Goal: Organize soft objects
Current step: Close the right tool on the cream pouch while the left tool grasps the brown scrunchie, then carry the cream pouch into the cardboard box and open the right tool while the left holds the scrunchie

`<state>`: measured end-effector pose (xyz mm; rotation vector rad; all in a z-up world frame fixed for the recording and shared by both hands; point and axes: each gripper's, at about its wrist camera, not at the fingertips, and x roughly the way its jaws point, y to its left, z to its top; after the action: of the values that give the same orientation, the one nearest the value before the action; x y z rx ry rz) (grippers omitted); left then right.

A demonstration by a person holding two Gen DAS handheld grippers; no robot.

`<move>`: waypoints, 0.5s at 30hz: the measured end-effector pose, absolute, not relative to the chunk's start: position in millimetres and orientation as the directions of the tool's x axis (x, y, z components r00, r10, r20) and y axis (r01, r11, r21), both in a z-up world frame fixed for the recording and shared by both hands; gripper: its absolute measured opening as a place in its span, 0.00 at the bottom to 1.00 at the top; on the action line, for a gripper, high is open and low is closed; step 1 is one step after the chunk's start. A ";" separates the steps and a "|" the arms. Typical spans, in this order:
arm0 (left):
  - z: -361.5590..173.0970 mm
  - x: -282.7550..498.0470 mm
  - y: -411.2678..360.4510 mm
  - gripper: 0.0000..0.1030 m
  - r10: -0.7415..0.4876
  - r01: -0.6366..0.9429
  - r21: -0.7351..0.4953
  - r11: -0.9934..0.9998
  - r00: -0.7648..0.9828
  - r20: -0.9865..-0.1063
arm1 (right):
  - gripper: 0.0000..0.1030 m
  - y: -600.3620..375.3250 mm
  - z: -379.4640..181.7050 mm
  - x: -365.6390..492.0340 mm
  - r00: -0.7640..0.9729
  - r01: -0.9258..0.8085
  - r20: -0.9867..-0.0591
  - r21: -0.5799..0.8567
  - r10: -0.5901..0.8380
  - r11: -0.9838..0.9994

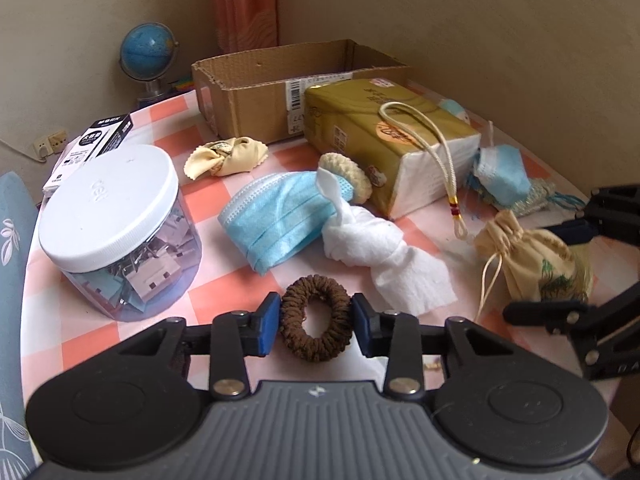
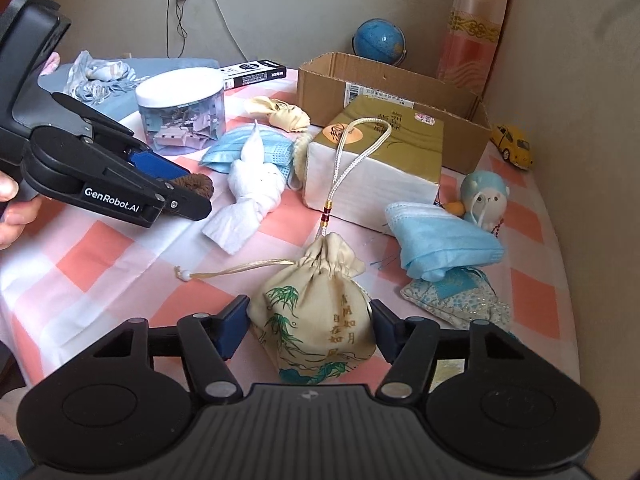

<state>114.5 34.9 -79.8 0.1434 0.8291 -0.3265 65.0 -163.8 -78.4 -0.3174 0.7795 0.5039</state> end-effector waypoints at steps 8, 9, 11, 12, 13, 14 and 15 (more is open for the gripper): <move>-53.5 93.7 33.7 0.35 -0.255 0.414 0.032 0.910 0.618 -0.743 | 0.65 -171.9 -43.0 45.2 0.638 -0.564 -0.700 -0.141 0.321 0.814; -50.1 90.4 33.5 0.35 -0.260 0.421 0.033 0.907 0.618 -0.742 | 0.65 -173.7 -37.1 43.4 0.645 -0.561 -0.693 -0.143 0.323 0.815; -43.6 84.3 32.9 0.35 -0.269 0.434 0.037 0.900 0.620 -0.737 | 0.65 -177.3 -25.6 41.2 0.653 -0.557 -0.682 -0.139 0.328 0.819; -40.8 81.5 32.5 0.35 -0.272 0.437 0.038 0.899 0.622 -0.734 | 0.64 -178.8 -19.8 41.1 0.660 -0.552 -0.674 -0.135 0.332 0.823; -38.0 79.1 32.3 0.35 -0.275 0.441 0.039 0.897 0.624 -0.731 | 0.64 -180.3 -13.8 41.2 0.664 -0.548 -0.670 -0.136 0.331 0.825; -35.4 76.3 32.2 0.35 -0.279 0.445 0.040 0.895 0.627 -0.727 | 0.64 -181.4 -8.0 40.8 0.669 -0.548 -0.663 -0.133 0.337 0.826; -32.9 73.6 32.2 0.35 -0.281 0.447 0.042 0.894 0.631 -0.723 | 0.64 -181.8 -1.9 40.3 0.678 -0.545 -0.654 -0.138 0.337 0.827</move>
<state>73.6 32.2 -32.9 0.2266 0.7848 -0.4205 40.3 -181.8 -1.9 -0.3373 0.6586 0.5061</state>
